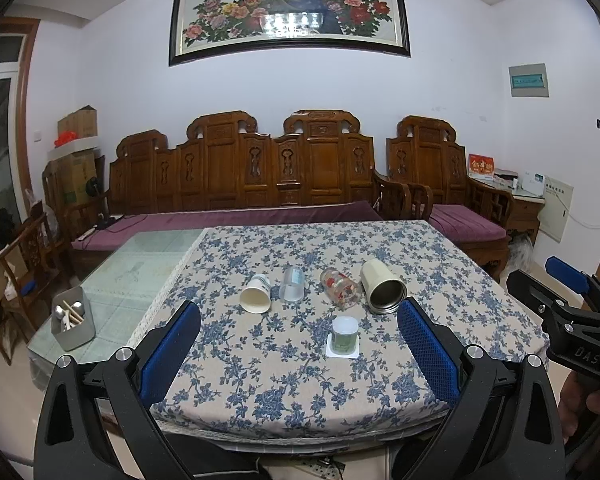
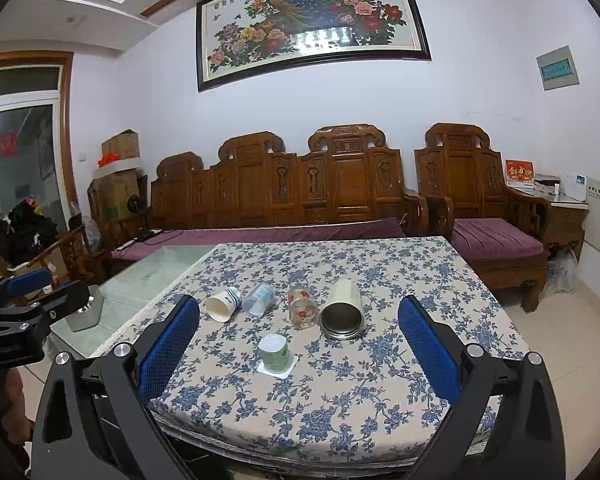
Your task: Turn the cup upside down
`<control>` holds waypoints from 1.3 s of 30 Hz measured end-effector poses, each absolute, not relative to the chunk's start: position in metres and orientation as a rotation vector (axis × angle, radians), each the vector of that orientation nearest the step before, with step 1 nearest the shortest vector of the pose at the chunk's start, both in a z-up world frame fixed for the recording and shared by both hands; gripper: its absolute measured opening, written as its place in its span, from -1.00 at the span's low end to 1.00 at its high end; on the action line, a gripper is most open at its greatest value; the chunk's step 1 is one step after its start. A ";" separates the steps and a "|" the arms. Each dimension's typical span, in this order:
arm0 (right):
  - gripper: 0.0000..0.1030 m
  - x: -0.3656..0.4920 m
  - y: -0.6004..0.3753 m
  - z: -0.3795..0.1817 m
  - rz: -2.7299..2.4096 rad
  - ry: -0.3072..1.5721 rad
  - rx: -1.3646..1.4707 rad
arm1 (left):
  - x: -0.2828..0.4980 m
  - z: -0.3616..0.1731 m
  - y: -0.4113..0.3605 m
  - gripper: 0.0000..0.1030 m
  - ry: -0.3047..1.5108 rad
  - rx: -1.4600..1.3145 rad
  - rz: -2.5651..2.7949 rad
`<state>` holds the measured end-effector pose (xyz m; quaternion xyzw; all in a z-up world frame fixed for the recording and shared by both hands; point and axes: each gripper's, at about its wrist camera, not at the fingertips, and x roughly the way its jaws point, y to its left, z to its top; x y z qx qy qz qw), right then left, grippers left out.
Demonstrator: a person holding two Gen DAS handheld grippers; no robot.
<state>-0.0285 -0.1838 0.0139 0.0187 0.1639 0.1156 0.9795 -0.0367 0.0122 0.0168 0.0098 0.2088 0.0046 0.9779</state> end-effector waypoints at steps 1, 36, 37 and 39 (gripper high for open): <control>0.95 -0.029 -0.184 0.014 0.233 0.330 0.038 | -0.037 0.017 0.013 0.85 0.420 0.020 0.009; 0.95 -0.029 -0.184 0.014 0.233 0.329 0.038 | -0.037 0.025 0.011 0.85 0.418 0.022 0.010; 0.95 -0.029 -0.184 0.014 0.233 0.329 0.037 | -0.036 0.025 0.012 0.85 0.417 0.022 0.010; 0.95 -0.029 -0.184 0.014 0.233 0.328 0.038 | -0.036 0.025 0.012 0.85 0.419 0.022 0.010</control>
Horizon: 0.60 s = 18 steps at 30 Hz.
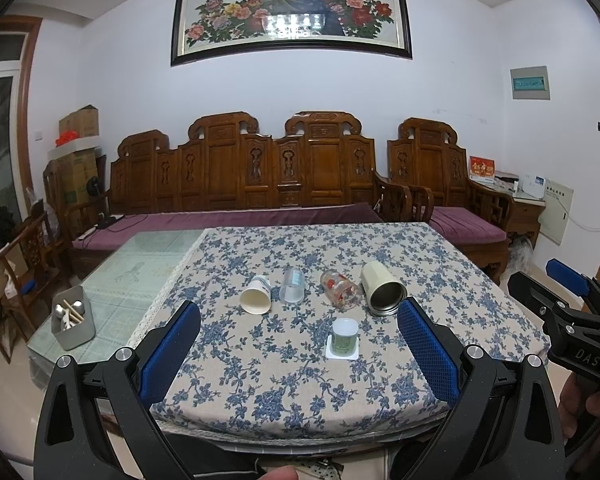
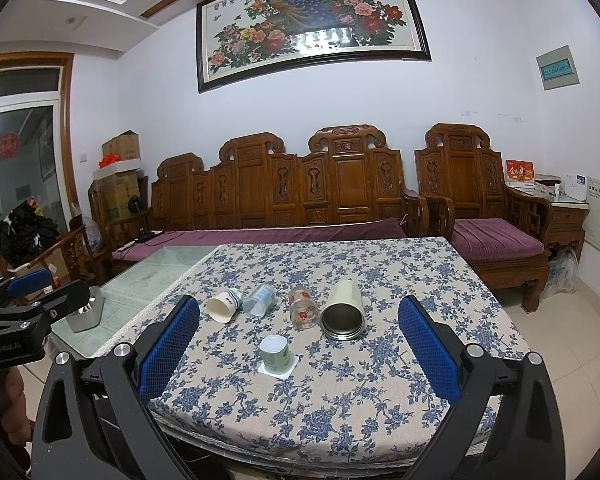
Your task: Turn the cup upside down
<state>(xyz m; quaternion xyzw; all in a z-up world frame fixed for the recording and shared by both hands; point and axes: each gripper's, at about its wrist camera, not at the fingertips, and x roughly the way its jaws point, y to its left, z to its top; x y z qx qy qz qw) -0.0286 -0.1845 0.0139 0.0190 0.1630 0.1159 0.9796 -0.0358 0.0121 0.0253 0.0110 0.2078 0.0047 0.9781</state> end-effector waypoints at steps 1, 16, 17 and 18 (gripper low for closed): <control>0.95 -0.028 -0.185 0.014 0.233 0.328 0.039 | -0.036 0.025 0.012 0.85 0.418 0.022 0.009; 0.95 -0.029 -0.184 0.015 0.233 0.327 0.039 | -0.037 0.024 0.011 0.85 0.417 0.023 0.010; 0.95 -0.029 -0.184 0.015 0.233 0.326 0.040 | -0.036 0.025 0.010 0.85 0.417 0.023 0.009; 0.95 -0.029 -0.184 0.015 0.233 0.326 0.040 | -0.036 0.026 0.011 0.85 0.417 0.024 0.009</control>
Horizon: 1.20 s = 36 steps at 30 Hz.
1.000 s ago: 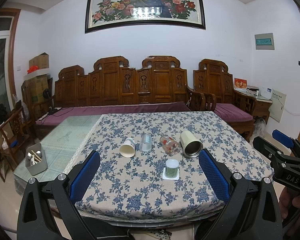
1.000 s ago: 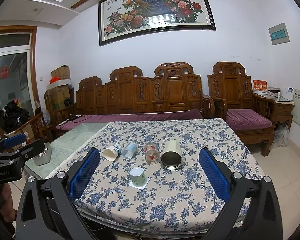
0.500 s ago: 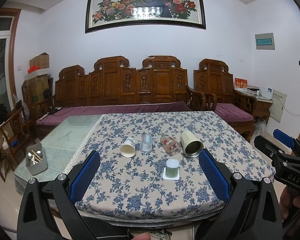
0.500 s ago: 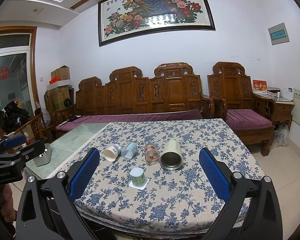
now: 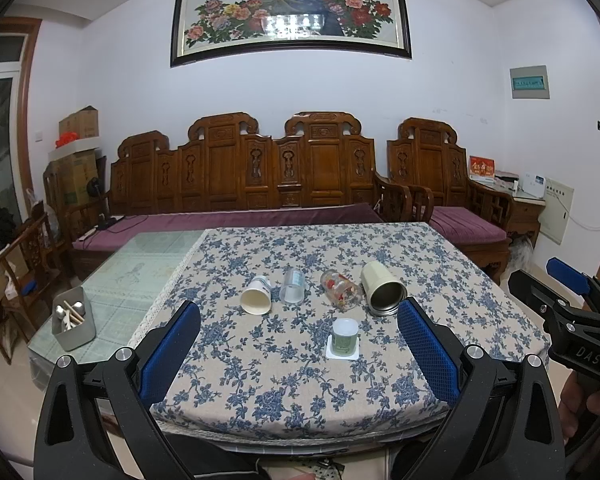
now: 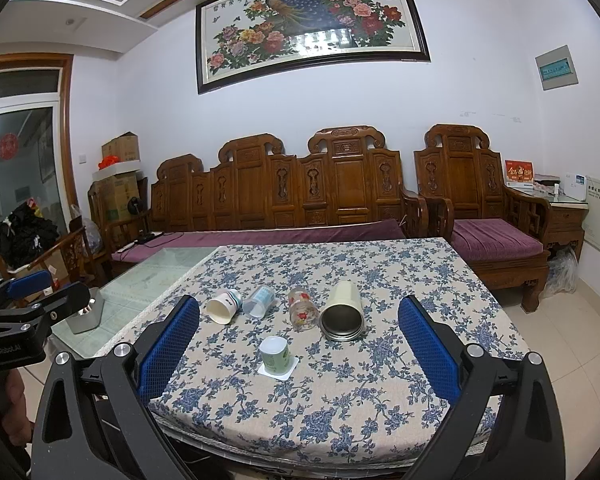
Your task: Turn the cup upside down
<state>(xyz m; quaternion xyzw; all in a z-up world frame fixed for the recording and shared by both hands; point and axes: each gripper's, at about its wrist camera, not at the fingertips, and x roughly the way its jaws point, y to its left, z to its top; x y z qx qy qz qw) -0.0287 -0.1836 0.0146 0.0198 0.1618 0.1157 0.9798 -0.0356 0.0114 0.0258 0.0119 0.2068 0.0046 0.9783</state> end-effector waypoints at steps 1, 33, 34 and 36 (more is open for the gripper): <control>0.95 -0.029 -0.183 0.015 0.233 0.326 0.039 | -0.036 0.026 0.011 0.85 0.416 0.025 0.010; 0.95 -0.029 -0.183 0.015 0.233 0.323 0.039 | -0.037 0.028 0.010 0.85 0.403 0.027 0.011; 0.95 -0.029 -0.183 0.015 0.233 0.323 0.038 | -0.036 0.029 0.011 0.85 0.402 0.027 0.012; 0.95 -0.029 -0.184 0.014 0.233 0.323 0.039 | -0.037 0.028 0.010 0.85 0.403 0.028 0.012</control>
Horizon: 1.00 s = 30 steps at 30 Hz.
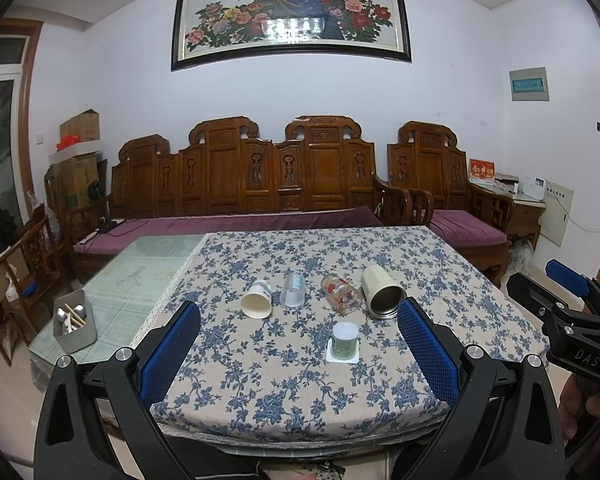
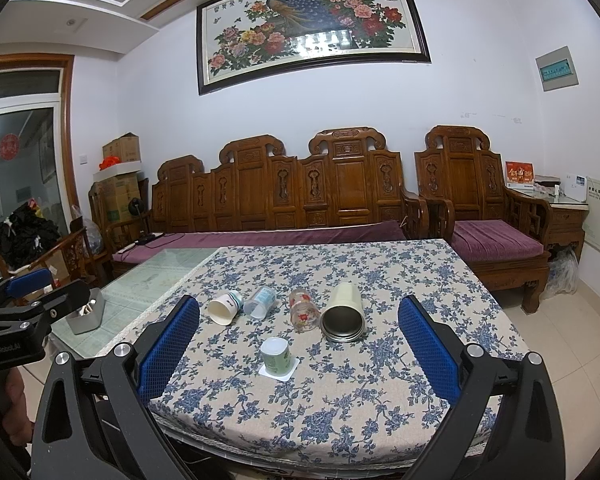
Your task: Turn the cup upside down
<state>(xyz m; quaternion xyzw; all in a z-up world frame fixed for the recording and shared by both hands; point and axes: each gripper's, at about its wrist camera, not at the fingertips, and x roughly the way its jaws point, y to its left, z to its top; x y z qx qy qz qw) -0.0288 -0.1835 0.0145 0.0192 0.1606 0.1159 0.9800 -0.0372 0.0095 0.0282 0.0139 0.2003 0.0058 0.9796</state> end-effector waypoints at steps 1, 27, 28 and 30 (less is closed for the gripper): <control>0.95 -0.029 -0.184 0.015 0.234 0.324 0.039 | -0.037 0.028 0.010 0.84 0.404 0.028 0.013; 0.95 -0.029 -0.184 0.014 0.233 0.323 0.039 | -0.040 0.026 0.008 0.85 0.395 0.033 0.022; 0.95 -0.029 -0.184 0.014 0.234 0.323 0.039 | -0.040 0.026 0.008 0.85 0.394 0.034 0.024; 0.95 -0.029 -0.184 0.014 0.234 0.323 0.040 | -0.041 0.026 0.007 0.85 0.394 0.034 0.023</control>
